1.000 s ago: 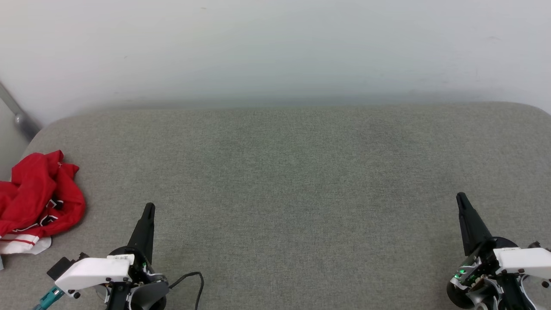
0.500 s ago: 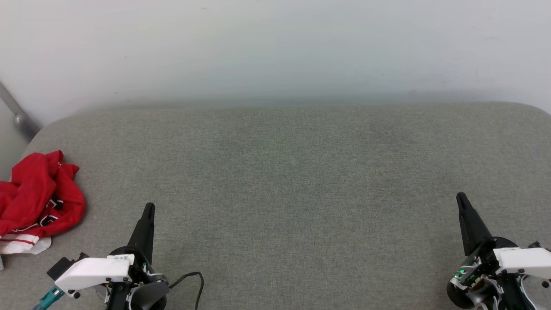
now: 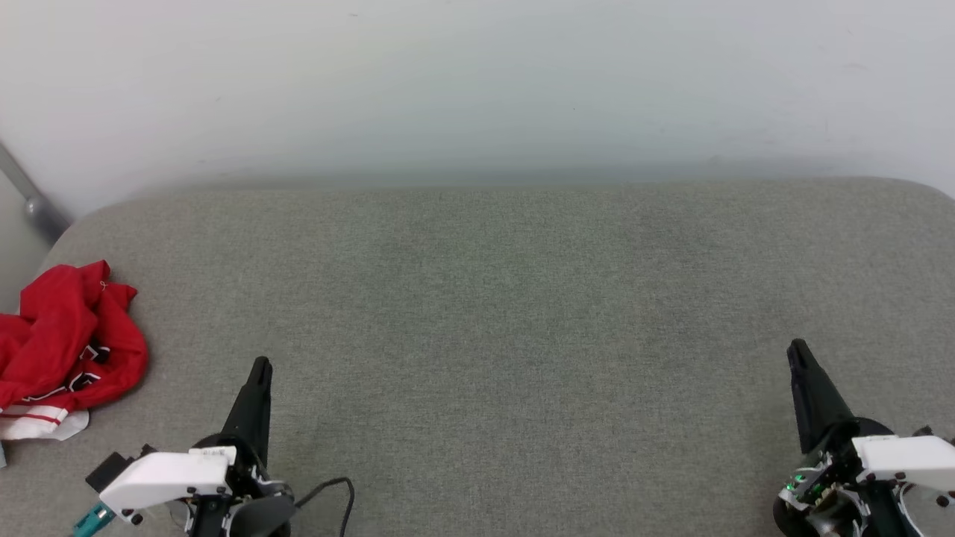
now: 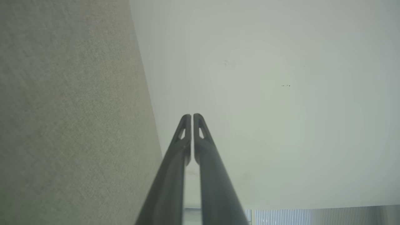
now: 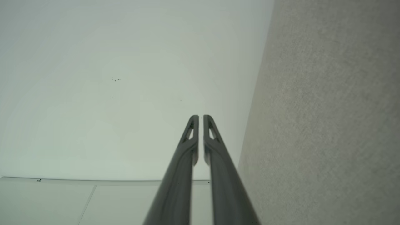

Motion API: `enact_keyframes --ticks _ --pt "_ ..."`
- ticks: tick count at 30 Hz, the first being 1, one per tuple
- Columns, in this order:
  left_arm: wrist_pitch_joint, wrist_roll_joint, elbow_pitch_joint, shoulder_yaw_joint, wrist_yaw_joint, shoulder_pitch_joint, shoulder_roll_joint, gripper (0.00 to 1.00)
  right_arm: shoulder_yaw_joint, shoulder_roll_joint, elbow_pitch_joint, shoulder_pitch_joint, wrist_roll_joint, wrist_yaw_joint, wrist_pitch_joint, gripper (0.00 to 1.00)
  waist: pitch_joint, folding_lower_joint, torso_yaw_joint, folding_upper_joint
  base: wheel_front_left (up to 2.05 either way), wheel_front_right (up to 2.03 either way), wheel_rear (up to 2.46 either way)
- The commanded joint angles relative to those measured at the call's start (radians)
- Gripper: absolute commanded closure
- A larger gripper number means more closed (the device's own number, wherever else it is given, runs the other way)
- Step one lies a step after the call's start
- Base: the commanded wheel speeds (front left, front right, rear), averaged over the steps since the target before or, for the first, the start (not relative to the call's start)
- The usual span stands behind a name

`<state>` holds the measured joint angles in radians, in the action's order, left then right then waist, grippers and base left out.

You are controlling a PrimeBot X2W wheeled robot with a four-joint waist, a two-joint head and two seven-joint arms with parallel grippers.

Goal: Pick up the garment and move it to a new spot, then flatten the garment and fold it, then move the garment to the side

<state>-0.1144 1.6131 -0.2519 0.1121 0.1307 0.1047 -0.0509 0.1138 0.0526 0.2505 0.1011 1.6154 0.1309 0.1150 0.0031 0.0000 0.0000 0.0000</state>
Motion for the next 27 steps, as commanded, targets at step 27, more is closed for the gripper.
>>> enact_keyframes --ticks 27 --pt "0.115 -0.412 0.125 -0.036 -0.112 -0.059 0.002 0.00 -0.001 -0.001 -0.110 -0.074 -0.446 0.000 -0.115 0.00 0.002 0.0000 0.001 0.0000 0.00 0.00 0.00"
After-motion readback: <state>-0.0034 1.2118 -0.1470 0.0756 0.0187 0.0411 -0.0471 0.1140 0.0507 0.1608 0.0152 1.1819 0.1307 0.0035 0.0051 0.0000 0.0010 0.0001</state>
